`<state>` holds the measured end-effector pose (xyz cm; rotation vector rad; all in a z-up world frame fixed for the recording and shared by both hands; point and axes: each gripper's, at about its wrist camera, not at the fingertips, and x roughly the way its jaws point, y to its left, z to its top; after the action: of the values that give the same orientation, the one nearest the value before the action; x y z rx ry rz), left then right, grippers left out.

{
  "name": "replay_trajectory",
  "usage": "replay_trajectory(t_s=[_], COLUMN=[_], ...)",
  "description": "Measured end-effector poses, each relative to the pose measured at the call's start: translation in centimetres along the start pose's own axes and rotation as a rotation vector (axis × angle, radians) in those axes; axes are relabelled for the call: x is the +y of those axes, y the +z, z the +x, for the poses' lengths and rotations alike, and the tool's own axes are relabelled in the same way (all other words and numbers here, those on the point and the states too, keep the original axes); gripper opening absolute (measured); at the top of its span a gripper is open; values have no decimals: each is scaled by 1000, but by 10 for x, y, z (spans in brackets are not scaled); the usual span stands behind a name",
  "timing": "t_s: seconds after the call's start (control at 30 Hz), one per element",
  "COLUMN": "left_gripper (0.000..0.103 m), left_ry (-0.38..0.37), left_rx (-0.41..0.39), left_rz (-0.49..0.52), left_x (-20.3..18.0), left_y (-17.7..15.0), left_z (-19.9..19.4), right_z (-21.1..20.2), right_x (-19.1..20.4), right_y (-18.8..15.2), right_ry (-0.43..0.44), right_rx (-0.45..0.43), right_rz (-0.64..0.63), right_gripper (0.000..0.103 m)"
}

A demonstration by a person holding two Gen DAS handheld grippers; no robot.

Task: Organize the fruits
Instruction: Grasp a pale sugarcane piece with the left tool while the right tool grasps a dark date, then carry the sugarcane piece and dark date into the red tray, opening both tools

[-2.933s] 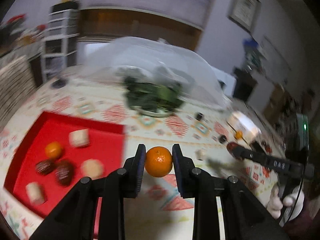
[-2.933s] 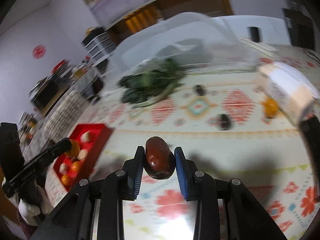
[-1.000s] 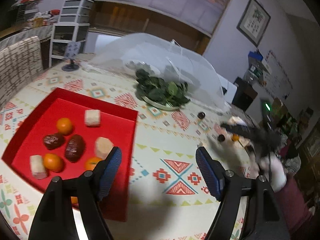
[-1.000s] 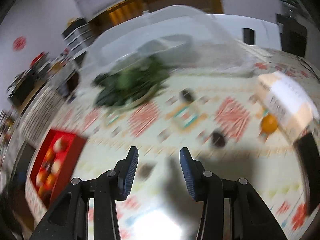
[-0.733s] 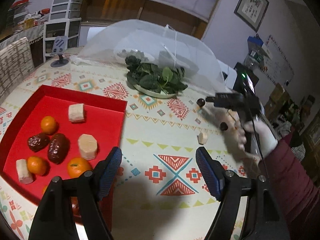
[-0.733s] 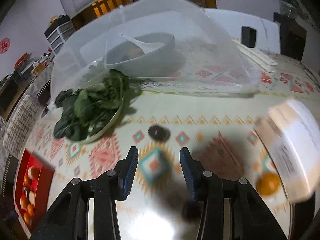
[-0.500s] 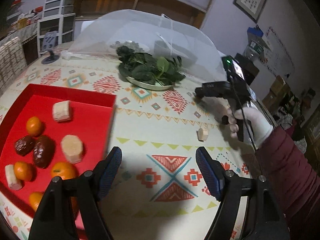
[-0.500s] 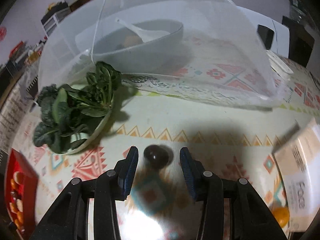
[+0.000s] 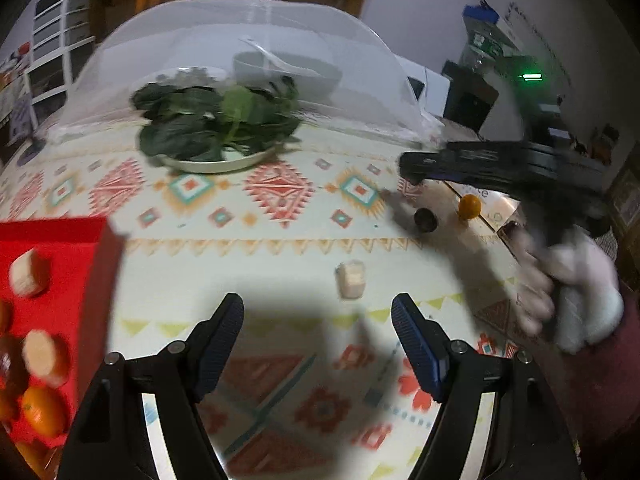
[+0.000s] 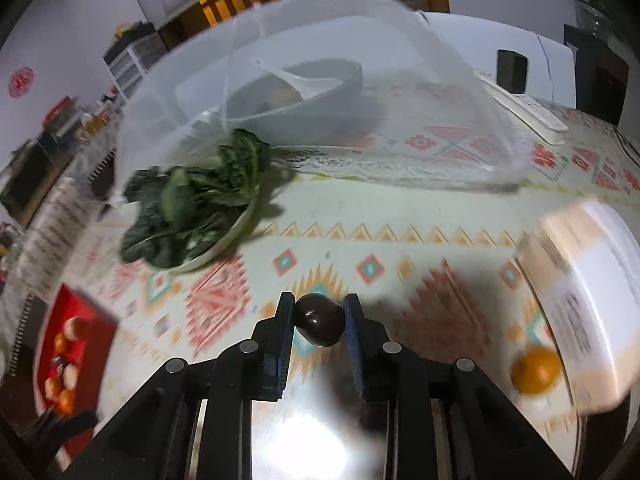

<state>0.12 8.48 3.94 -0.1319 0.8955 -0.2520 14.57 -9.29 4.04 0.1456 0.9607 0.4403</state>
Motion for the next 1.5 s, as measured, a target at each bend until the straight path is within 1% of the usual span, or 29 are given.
replay_trajectory(t_s=[0.07,0.13,0.2,0.23,0.27,0.3,0.37,0.47,0.53,0.63,0.77,0.87,0.93,1.0,1.1,1.17,1.27,1.33,1.5], left_gripper=[76,76,67,47,22,15,15,15,15,15,15,15,15,15,15,15,15,15,15], left_ry=[-10,13,31,45,47,45,61,48,46,34,33,61,95,146,214,247,252,248,231], left_rx=[5,26,49,58,71,83,71,60,43,-1,-74,-142,-185,-218,-255,-266,-274,-274,-269], left_rz=[23,54,78,88,98,108,121,87,67,7,-95,-175,-229,-279,-344,-389,-433,-440,-438], left_x=[-9,-19,-27,-29,-32,-35,-38,-35,-30,-15,18,52,78,107,144,167,189,195,204], left_y=[5,9,11,11,10,9,6,2,-1,-5,-17,-30,-40,-51,-68,-79,-91,-97,-103], left_z=[13,30,45,51,57,61,62,51,39,9,-41,-82,-109,-132,-158,-169,-178,-181,-178], right_z=[-19,-36,-47,-53,-57,-59,-65,-71,-74,-78,-79,-78,-75,-71,-62,-54,-39,-28,-13], right_x=[-3,-6,-10,-12,-13,-14,-14,-10,-4,9,37,67,90,115,151,178,212,233,266], right_y=[-13,-27,-39,-45,-51,-54,-62,-71,-75,-79,-86,-91,-94,-96,-100,-102,-108,-112,-124], right_ry=[25,41,61,67,71,73,74,70,87,115,162,192,219,246,283,312,341,352,370], right_rx=[-12,-22,-24,-25,-25,-25,-28,-29,-26,-26,-12,-7,1,11,27,44,73,93,130], right_rz=[5,8,19,23,26,26,23,9,4,-9,-34,-68,-96,-124,-162,-186,-214,-231,-262], right_gripper=[27,27,27,27,27,27,27,27,27,27,27,27,27,27,27,27,27,27,27])
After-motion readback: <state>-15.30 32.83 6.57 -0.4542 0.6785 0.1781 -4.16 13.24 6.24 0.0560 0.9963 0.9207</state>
